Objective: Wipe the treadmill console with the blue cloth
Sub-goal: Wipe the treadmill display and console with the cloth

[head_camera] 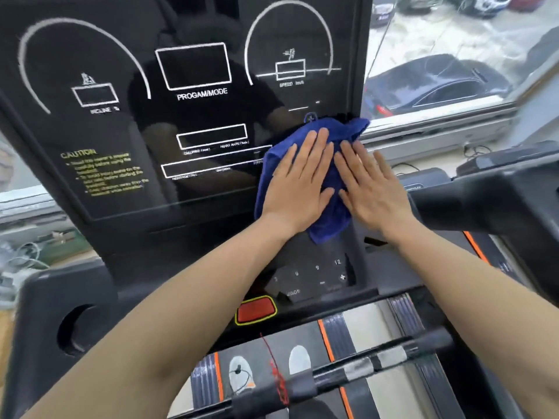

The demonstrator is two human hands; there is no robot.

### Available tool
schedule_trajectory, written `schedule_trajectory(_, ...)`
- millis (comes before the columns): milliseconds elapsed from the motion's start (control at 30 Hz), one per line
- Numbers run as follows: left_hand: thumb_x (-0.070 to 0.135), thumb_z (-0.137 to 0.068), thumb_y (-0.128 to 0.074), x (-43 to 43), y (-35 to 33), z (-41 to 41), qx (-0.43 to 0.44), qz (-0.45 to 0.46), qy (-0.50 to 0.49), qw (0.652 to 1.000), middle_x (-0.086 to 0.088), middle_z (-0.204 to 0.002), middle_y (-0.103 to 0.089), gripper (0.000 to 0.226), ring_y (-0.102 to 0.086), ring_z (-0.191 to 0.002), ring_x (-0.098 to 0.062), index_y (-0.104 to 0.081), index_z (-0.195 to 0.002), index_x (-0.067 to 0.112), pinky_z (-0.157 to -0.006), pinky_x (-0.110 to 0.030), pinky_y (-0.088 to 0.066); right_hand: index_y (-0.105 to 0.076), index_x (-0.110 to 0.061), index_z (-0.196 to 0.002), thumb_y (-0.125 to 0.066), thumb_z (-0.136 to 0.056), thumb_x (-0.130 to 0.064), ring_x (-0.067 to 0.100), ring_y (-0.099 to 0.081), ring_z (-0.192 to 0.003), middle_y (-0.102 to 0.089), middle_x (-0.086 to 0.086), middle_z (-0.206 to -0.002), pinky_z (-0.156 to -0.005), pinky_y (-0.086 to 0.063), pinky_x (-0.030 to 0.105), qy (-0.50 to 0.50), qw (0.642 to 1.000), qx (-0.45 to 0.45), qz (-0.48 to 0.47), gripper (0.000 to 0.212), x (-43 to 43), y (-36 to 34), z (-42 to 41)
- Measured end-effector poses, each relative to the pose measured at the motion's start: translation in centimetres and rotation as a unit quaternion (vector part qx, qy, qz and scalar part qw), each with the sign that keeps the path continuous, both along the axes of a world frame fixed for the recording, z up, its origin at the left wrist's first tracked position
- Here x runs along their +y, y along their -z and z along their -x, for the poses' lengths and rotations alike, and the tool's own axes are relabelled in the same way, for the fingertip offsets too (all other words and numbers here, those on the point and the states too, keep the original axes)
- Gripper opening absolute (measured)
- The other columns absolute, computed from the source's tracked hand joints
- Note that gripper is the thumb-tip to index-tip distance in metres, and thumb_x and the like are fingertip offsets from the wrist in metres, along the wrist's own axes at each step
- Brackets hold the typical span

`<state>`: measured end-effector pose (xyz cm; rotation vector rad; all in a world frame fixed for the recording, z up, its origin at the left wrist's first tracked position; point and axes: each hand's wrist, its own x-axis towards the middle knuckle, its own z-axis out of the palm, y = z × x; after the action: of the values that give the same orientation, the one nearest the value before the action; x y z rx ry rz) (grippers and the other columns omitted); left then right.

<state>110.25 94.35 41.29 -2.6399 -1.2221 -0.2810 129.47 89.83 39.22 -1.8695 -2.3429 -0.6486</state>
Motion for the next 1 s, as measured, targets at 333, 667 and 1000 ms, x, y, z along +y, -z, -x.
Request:
schedule_trajectory(333, 0.042, -0.104, -0.031, -7.9, 6.8, 1.3, 0.047, 0.218, 0.122, 0.967, -0.003, -0.168, -0.006, 0.064, -0.007, -0.154, -0.018, -0.018, -0.159, 0.012, -0.124, -0.04, -0.012, -0.048, 0.003, -0.143, -0.033, -0.098, -0.03, 0.038, -0.047, -0.138, -0.051, 0.021, -0.147, -0.117, -0.029, 0.041, 0.0, 0.97, 0.114, 0.214, 0.058, -11.3, 4.7, 1.5)
schedule_trajectory(667, 0.027, -0.099, -0.039, -6.9, 6.5, 3.5, -0.004, 0.126, 0.073, 0.989, -0.008, -0.16, -0.036, 0.054, -0.036, -0.145, -0.025, -0.042, -0.151, 0.011, -0.118, -0.042, -0.028, -0.03, -0.01, -0.156, -0.025, -0.101, -0.044, 0.034, -0.014, -0.153, -0.027, 0.013, -0.163, -0.123, -0.018, 0.047, 0.019, 0.958, 0.156, 0.239, 0.065, -8.8, 5.6, 4.2)
schedule_trajectory(1000, 0.04, -0.104, -0.022, -12.9, 7.8, 3.7, 0.05, 0.256, 0.089, 0.961, -0.006, -0.168, 0.004, 0.064, 0.002, -0.155, -0.02, -0.005, -0.16, 0.013, -0.125, -0.042, -0.002, -0.024, -0.009, -0.158, -0.03, -0.097, -0.044, 0.027, -0.013, -0.154, -0.02, 0.011, -0.165, -0.123, -0.016, 0.045, 0.012, 0.949, 0.152, 0.275, 0.07, -16.0, 7.1, 4.1)
